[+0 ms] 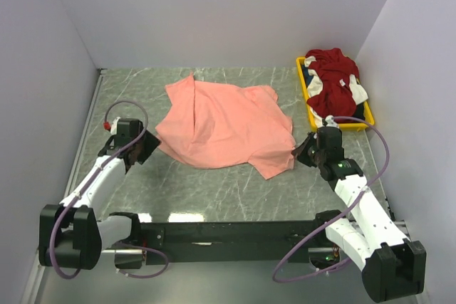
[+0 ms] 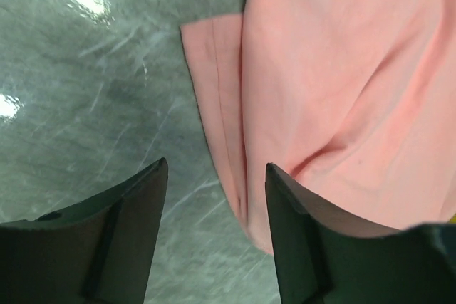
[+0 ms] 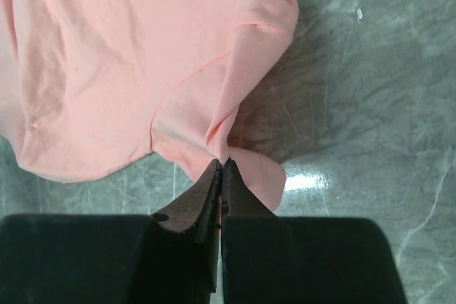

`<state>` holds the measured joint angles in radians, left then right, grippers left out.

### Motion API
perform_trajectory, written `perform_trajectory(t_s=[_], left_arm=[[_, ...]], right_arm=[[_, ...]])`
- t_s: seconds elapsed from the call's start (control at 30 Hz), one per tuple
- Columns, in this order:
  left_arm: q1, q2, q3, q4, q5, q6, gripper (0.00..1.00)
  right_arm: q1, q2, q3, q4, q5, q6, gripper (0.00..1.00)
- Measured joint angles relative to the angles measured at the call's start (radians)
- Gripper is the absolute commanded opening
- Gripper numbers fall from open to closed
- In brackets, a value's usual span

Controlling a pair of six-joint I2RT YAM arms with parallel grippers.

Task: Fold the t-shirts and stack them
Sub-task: Flatten the tshirt out

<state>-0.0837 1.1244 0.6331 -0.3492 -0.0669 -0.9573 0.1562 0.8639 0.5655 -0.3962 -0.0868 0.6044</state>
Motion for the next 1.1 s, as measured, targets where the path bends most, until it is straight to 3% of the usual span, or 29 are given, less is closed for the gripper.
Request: perform_trajectory(t_s=[0.2,0.53,0.77,0.87,1.0,1.1], left_arm=[[-0.001,0.127,0.037,0.010,-0.105,-0.063,0.47],[-0.005,0.395,0.192,0.024,-0.208,-0.103,0.46],[-0.032,0.487,0.238,0.033,-0.232,-0.111,0.43],[-0.056,0.517,0.261,0.034,-0.250,-0.118,0.33],[-0.072,0.536,0.275,0.030,-0.263,-0.128,0.01],[-0.074,0.537,0.278,0.019,-0.277,-0.125,0.01]], right_arm=[[0.000,0.001,0.001,0.024,0.004,-0.007,0.00],[0.000,0.013,0.003,0.046,0.006,-0.022,0.00],[0.000,0.018,0.003,0.053,0.007,-0.026,0.00],[-0.003,0.018,0.003,0.053,0.007,-0.027,0.00],[-0.006,0.018,0.003,0.053,0.006,-0.027,0.00],[-0.008,0.019,0.005,0.053,0.006,-0.027,0.00]])
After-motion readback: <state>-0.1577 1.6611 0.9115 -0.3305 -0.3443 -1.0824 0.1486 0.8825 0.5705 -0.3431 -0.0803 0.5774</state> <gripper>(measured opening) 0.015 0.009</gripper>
